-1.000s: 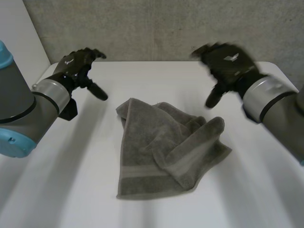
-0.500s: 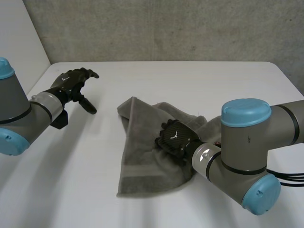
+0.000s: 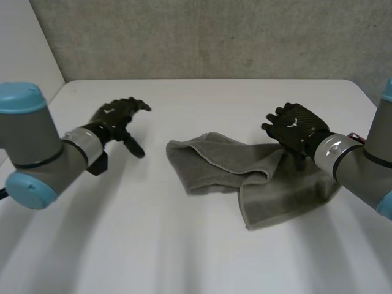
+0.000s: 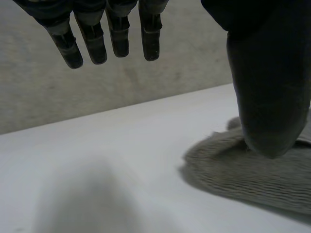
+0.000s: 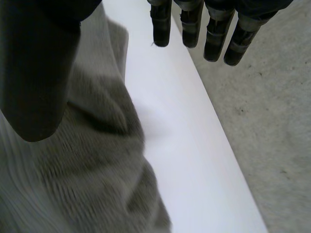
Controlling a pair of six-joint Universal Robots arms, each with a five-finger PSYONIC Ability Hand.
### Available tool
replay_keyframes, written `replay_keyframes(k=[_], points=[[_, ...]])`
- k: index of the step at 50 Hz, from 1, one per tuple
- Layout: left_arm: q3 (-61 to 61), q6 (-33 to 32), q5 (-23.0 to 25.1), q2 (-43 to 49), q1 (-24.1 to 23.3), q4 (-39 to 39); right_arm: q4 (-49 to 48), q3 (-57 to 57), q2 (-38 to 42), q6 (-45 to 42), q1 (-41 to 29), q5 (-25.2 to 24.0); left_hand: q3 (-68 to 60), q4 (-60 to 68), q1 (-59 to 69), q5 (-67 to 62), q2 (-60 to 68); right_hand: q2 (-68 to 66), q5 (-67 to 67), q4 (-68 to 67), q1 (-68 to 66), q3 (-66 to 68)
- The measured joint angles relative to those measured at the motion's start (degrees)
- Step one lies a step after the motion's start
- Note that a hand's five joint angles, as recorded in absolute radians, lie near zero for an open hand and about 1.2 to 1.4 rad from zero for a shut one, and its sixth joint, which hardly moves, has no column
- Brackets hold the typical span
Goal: Fold the towel.
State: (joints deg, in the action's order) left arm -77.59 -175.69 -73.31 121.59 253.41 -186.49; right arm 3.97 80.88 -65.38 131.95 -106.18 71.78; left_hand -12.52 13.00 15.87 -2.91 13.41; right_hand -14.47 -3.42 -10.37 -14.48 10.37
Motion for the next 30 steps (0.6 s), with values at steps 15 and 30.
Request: replay_keyframes(k=[15,30], points=[[3.9,-0.9,-1.4,7.1,-7.5,-6.1,-1.7,3.3,-4.4,34.2,-10.8,4.0,0.0,0.0,0.0,0.0,0.0,0.2,0.0,0.0,1.1,0.0],[19.0,-4.3,-1.6,22.7,-7.7,-7.1,-12.5,4.3,5.7,37.7,-13.1,13.0,0.0,0.0,3.4,-7.1,6.4,0.2,0.0,0.0,1.3,0.0]])
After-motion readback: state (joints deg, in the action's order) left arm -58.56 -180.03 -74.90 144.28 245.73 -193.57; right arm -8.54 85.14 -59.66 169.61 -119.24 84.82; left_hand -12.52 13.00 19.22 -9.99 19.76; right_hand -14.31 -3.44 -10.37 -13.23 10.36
